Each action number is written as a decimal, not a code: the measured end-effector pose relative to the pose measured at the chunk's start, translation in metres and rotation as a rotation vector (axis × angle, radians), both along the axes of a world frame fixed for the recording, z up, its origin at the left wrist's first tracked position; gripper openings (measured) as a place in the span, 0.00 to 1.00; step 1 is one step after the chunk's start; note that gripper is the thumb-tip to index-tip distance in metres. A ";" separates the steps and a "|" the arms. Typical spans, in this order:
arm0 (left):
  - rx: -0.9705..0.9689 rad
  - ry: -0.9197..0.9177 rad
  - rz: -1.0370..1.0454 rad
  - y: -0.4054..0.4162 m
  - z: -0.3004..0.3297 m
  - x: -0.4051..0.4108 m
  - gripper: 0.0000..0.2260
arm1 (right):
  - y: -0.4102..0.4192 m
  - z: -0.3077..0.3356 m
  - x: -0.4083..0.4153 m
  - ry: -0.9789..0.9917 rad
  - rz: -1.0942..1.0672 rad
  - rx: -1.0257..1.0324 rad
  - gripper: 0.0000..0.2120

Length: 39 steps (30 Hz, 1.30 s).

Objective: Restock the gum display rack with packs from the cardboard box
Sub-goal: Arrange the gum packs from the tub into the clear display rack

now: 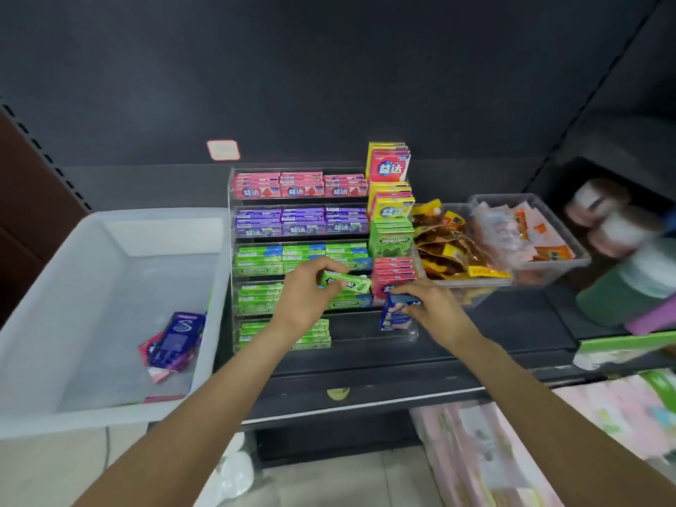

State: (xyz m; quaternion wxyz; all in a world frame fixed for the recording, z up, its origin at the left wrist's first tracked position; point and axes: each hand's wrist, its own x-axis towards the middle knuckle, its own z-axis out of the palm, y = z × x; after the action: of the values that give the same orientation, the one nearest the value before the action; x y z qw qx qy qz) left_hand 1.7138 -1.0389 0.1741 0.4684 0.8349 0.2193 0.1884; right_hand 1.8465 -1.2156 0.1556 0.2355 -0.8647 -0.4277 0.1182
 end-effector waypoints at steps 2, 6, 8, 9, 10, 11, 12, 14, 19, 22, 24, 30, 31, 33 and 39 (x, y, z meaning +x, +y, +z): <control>0.011 0.006 0.010 0.000 -0.002 -0.001 0.04 | 0.000 -0.008 0.002 -0.051 -0.014 0.000 0.18; 0.007 0.024 0.012 -0.002 -0.004 -0.004 0.04 | -0.003 -0.022 0.000 -0.196 -0.003 -0.016 0.19; -0.003 0.036 0.013 -0.004 -0.004 -0.006 0.04 | -0.005 -0.034 -0.002 -0.279 0.009 -0.010 0.22; -0.006 0.044 0.013 -0.005 -0.004 -0.006 0.04 | -0.006 -0.038 -0.002 -0.293 -0.005 -0.004 0.23; -0.007 0.051 0.013 -0.005 -0.004 -0.007 0.04 | -0.006 -0.040 -0.003 -0.305 -0.021 -0.004 0.23; -0.007 0.055 0.013 -0.005 -0.005 -0.007 0.04 | -0.006 -0.039 -0.005 -0.329 -0.031 -0.005 0.24; -0.005 0.058 0.013 -0.004 -0.005 -0.008 0.04 | -0.004 -0.036 -0.007 -0.359 -0.038 -0.005 0.24; -0.005 0.056 0.024 -0.004 -0.005 -0.009 0.04 | -0.001 -0.028 -0.012 -0.412 -0.051 -0.021 0.21; -0.080 0.033 0.045 0.001 -0.007 -0.012 0.09 | 0.001 -0.023 -0.020 -0.406 -0.021 -0.013 0.17; -0.104 0.034 0.023 0.005 -0.010 -0.016 0.13 | 0.004 -0.022 -0.026 -0.349 -0.017 0.018 0.16; -0.105 0.048 0.013 0.007 -0.013 -0.019 0.15 | 0.010 -0.015 -0.033 -0.253 -0.033 0.123 0.16; -0.178 0.075 -0.065 0.006 -0.018 -0.029 0.10 | 0.041 0.001 -0.051 0.059 0.105 0.235 0.15; -0.187 0.076 -0.059 0.006 -0.020 -0.031 0.10 | 0.044 -0.001 -0.051 0.055 0.100 0.228 0.12; -0.176 0.102 -0.023 0.008 -0.025 -0.035 0.10 | 0.047 -0.005 -0.051 0.056 0.077 0.189 0.10; 0.153 0.387 -0.100 0.009 -0.050 -0.051 0.18 | 0.045 -0.022 -0.045 -0.119 0.111 -0.144 0.12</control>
State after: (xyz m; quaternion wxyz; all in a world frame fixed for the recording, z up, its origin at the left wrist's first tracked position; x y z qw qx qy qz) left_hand 1.6626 -1.0302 0.1241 0.3614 0.8985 0.2484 0.0170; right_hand 1.8013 -1.1703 0.1334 0.1397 -0.8598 -0.4786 0.1098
